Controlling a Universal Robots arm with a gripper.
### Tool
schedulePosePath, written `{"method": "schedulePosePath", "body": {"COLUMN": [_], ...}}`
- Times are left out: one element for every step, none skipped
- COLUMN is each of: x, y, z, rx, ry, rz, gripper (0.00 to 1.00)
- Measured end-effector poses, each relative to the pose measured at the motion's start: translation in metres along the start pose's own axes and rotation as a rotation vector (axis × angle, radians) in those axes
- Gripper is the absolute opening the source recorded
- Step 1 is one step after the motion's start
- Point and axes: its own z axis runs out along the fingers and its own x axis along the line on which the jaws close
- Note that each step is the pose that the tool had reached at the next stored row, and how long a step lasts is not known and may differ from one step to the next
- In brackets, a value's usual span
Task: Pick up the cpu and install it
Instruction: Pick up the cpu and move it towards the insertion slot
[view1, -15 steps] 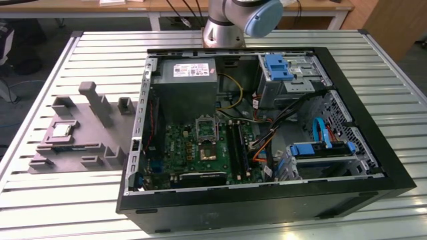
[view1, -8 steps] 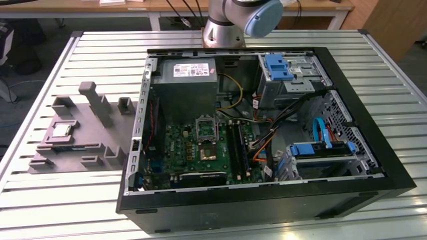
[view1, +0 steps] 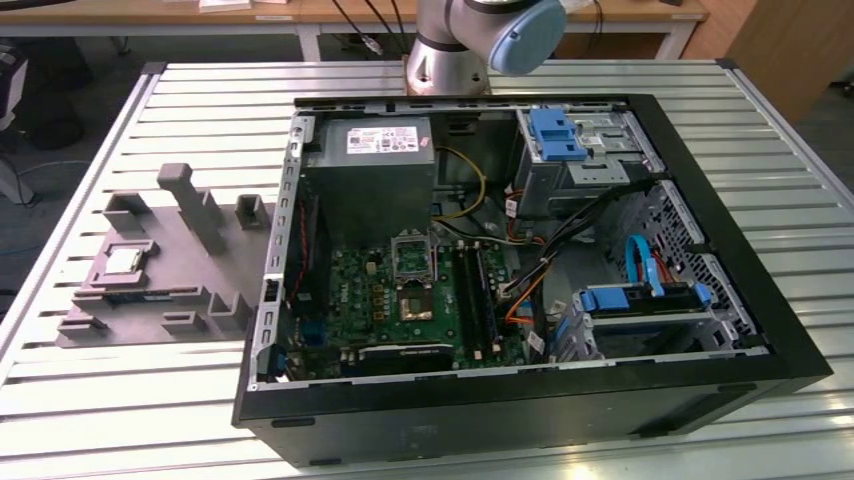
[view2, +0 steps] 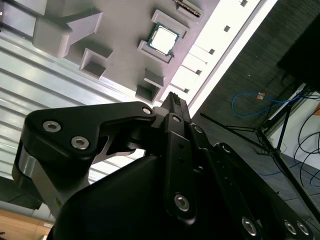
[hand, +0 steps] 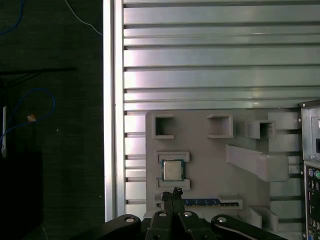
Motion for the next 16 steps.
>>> {"method": "schedulePosePath", "body": {"x": [0.0, 0.0, 0.0, 0.0, 0.0001, 0.0001, 0.0001, 0.0001, 0.0001, 0.0001, 0.0001, 0.0002, 0.0002, 0.0001, 0.0001, 0.0002], "y": [0.0, 0.0, 0.0, 0.0, 0.0, 0.0, 0.0, 0.0, 0.0, 0.0, 0.0, 0.0, 0.0, 0.0, 0.0, 0.0], "z": [0.0, 0.0, 0.0, 0.0, 0.0, 0.0, 0.0, 0.0, 0.0, 0.0, 0.0, 0.0001, 0.0005, 0.001, 0.0016, 0.0023], "rx": [0.0, 0.0, 0.0, 0.0, 0.0, 0.0, 0.0, 0.0, 0.0, 0.0, 0.0, 0.0, -0.0001, 0.0, 0.0, 0.0], "ry": [0.0, 0.0, 0.0, 0.0, 0.0, 0.0, 0.0, 0.0, -0.0001, 0.0, -0.0001, 0.0, -0.0001, 0.0002, 0.001, 0.0022], "rz": [0.0, 0.0, 0.0, 0.0, 0.0, 0.0, 0.0, 0.0, 0.0, 0.0, 0.0, 0.0, -0.001, -0.005, -0.014, -0.025], "gripper": [0.11, 0.17, 0.23, 0.23, 0.29, 0.29, 0.35, 0.41, 0.41, 0.47, 0.53, 0.53, 0.53, 0.59, 0.59, 0.59]}}
